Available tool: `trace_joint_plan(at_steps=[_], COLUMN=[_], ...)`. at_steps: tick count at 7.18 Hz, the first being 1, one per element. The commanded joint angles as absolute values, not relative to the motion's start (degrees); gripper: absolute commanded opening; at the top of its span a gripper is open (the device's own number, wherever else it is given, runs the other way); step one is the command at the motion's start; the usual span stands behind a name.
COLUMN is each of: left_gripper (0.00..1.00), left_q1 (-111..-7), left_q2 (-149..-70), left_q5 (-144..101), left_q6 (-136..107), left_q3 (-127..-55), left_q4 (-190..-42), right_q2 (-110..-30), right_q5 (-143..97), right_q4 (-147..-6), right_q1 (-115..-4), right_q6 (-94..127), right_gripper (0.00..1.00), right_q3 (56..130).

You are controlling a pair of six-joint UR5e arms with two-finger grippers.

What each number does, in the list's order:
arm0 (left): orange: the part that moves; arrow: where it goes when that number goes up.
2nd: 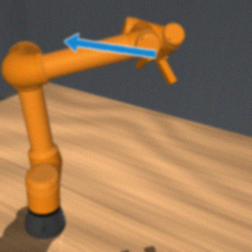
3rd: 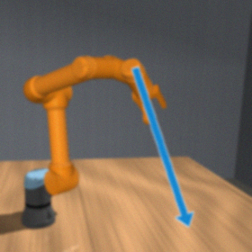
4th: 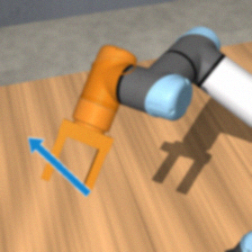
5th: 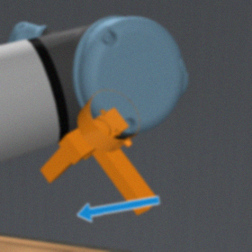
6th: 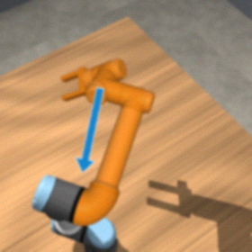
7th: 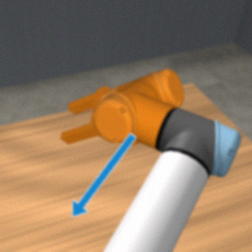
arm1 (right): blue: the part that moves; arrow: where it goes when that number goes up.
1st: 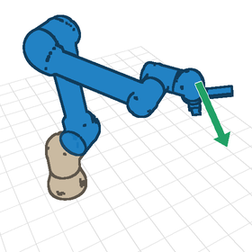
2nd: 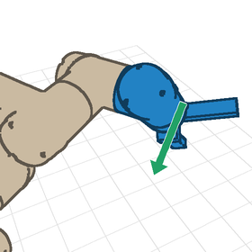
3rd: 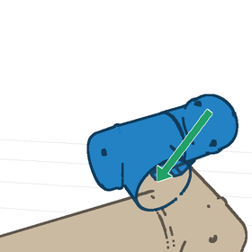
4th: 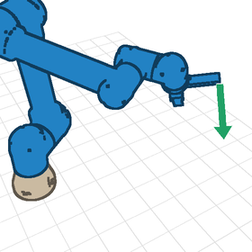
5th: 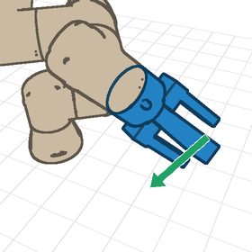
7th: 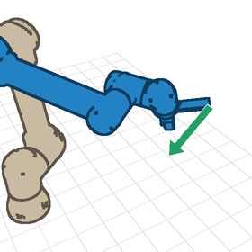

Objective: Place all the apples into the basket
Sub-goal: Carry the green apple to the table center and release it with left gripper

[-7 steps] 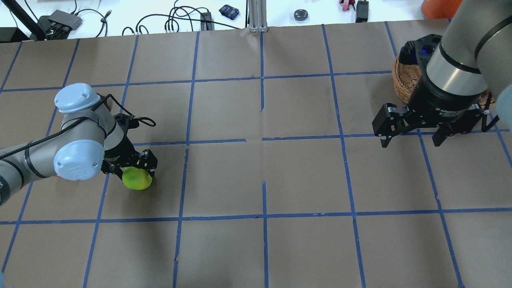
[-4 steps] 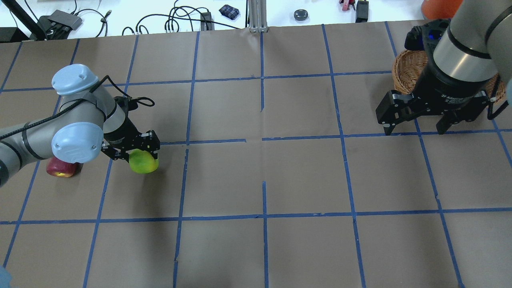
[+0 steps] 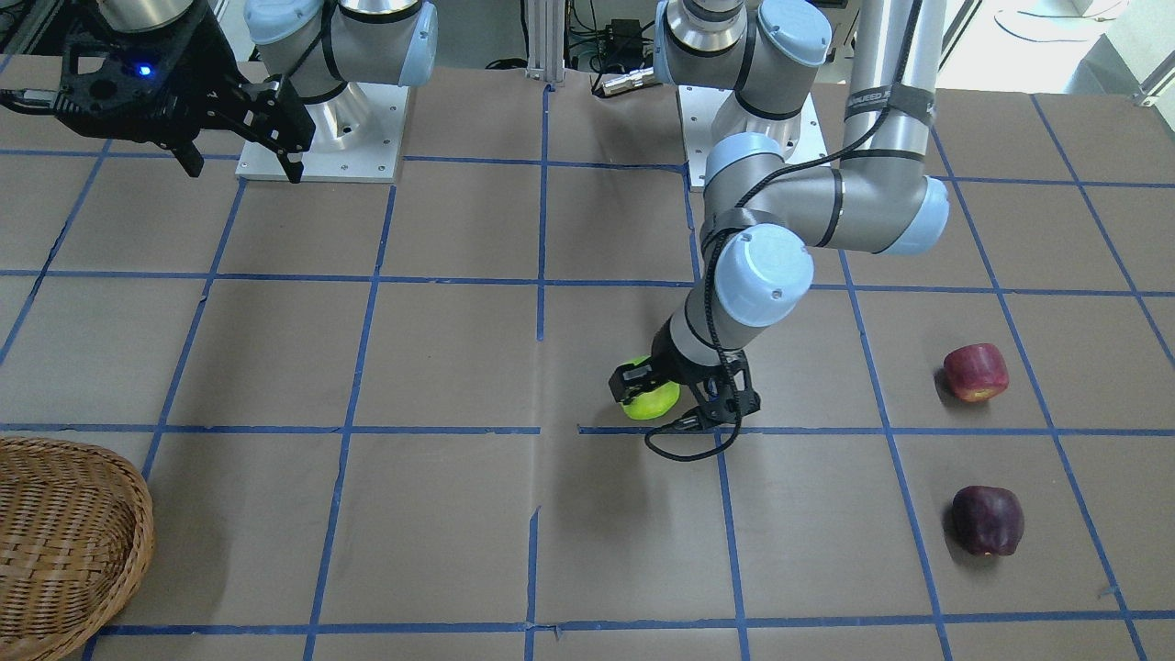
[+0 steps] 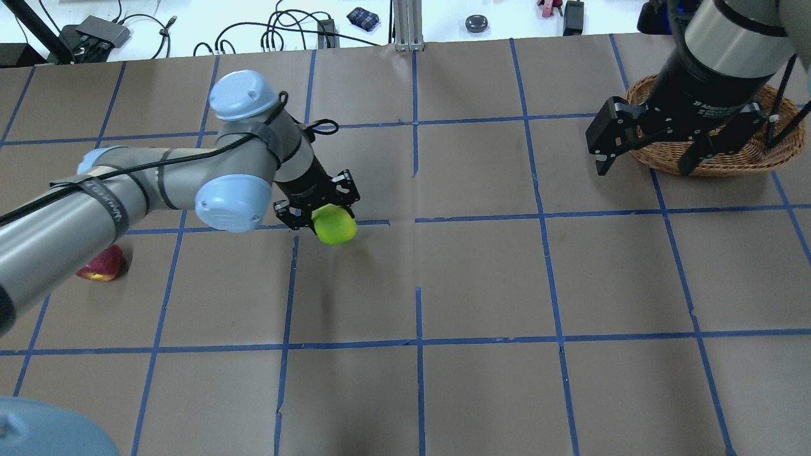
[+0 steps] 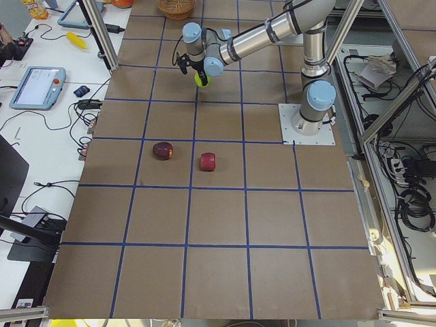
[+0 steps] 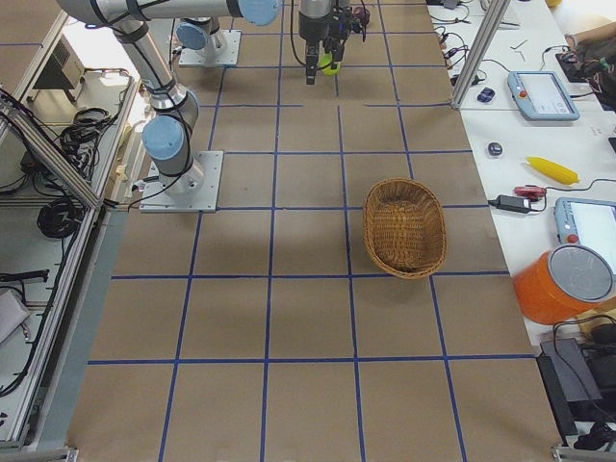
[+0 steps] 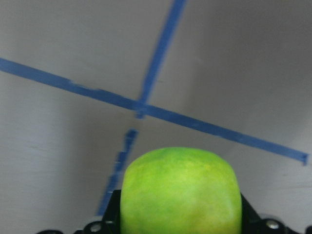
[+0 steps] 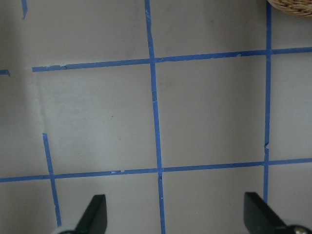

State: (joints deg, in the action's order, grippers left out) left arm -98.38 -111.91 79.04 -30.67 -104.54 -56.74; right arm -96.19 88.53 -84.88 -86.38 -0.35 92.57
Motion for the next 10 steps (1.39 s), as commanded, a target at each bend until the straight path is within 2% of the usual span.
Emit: trace_joint_plan(at_steps=[1, 2, 4, 6, 8, 10], left_gripper=[0.11, 0.13, 1.0, 1.0, 1.0, 1.0], left_q1=[-105.9, -106.4, -106.8, -106.3, -101.3, -95.2], left_q2=[-117.9, -118.8, -120.0, -117.5, -114.1, -108.9], left_q5=[78.2, 78.5, 78.9, 80.8, 82.6, 91.0], left_q6=[-41.2, -42.3, -42.4, -37.1, -29.7, -11.4], left_q3=[-99.8, -97.1, -96.9, -95.9, -94.6, -96.0], left_q4=[-51.1, -51.5, -51.7, -54.1, -62.5, -71.2], right_q2=[-94.7, -94.7, -92.0, -83.7, -82.5, -81.2], right_q5=[88.8, 94.2, 94.9, 95.5, 94.5, 88.8], right_q4=[-87.8, -86.8, -89.4, -98.0, -98.4, -101.2], right_q1=[-86.2, -86.1, -86.4, -86.5, -87.4, -92.2], right_q6=[0.1, -0.4, -0.4, -0.2, 0.4, -0.8], right_gripper=[1.0, 1.0, 1.0, 1.0, 1.0, 1.0], right_q3=[92.7, 93.1, 93.3, 92.8, 93.3, 93.7])
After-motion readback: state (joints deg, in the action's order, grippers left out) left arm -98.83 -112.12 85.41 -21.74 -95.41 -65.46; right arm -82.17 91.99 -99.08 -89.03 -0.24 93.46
